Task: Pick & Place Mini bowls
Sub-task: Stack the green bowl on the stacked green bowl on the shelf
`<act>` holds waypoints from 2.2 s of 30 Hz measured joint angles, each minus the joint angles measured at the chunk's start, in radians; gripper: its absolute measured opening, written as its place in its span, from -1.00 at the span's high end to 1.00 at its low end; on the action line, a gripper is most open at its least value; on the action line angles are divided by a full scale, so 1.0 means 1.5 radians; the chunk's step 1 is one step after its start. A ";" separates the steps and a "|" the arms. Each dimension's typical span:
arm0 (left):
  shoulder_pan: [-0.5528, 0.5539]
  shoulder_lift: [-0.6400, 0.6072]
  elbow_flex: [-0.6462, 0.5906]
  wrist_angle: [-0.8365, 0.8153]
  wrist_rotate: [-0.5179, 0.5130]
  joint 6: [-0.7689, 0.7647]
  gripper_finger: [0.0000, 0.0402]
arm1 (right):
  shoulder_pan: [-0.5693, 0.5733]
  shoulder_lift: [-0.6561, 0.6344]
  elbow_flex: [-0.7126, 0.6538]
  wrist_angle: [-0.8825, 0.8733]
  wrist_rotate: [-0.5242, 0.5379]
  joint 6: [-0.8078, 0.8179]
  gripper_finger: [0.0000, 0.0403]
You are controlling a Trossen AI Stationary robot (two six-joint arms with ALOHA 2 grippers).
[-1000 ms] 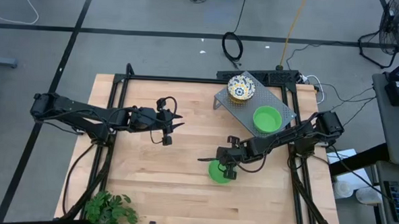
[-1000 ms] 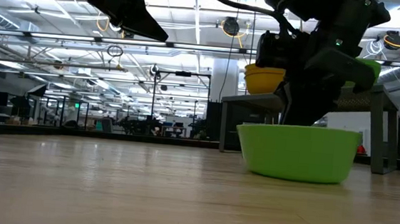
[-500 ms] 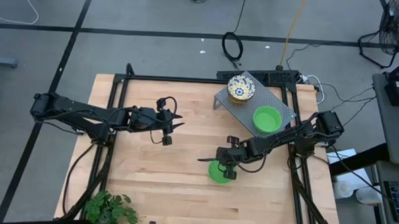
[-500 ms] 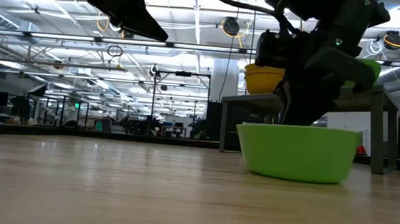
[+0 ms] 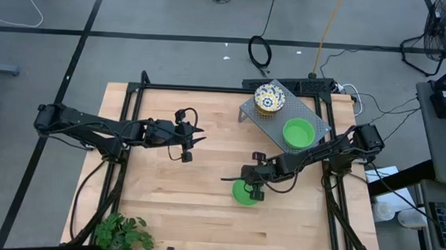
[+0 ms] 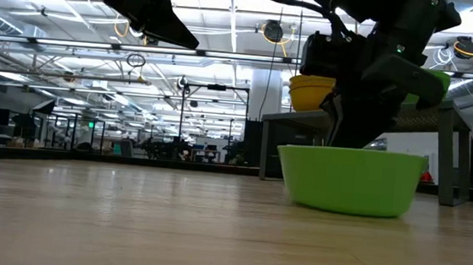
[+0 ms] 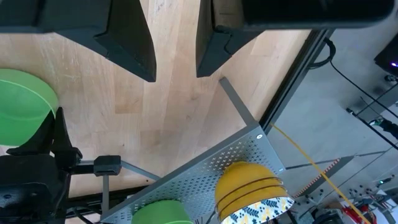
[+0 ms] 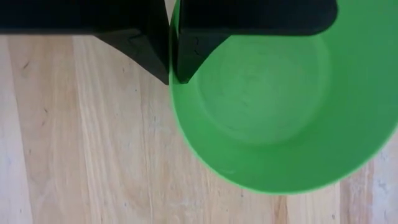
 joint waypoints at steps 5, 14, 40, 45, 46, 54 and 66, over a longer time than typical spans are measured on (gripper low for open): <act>0.000 0.000 0.000 0.000 0.000 0.000 0.41 | 0.000 0.000 0.000 0.000 0.000 -0.013 0.99; 0.000 0.000 0.000 0.000 0.000 0.000 0.41 | 0.000 0.000 0.000 0.023 -0.001 -0.064 0.99; 0.000 0.000 0.000 0.000 0.000 0.000 0.41 | 0.001 0.000 0.000 0.029 -0.001 -0.071 0.99; 0.000 0.000 0.000 0.000 0.000 0.000 0.41 | 0.001 0.000 0.000 0.029 -0.001 -0.071 0.99; 0.000 0.000 0.000 0.000 0.000 0.000 0.41 | 0.001 0.000 0.000 0.029 -0.001 -0.071 0.99; 0.000 0.000 0.000 0.000 0.000 0.000 0.41 | 0.001 0.000 0.000 0.029 -0.001 -0.071 0.99; 0.000 0.000 0.000 0.000 0.000 0.000 0.41 | 0.001 0.000 0.000 0.029 -0.001 -0.074 0.99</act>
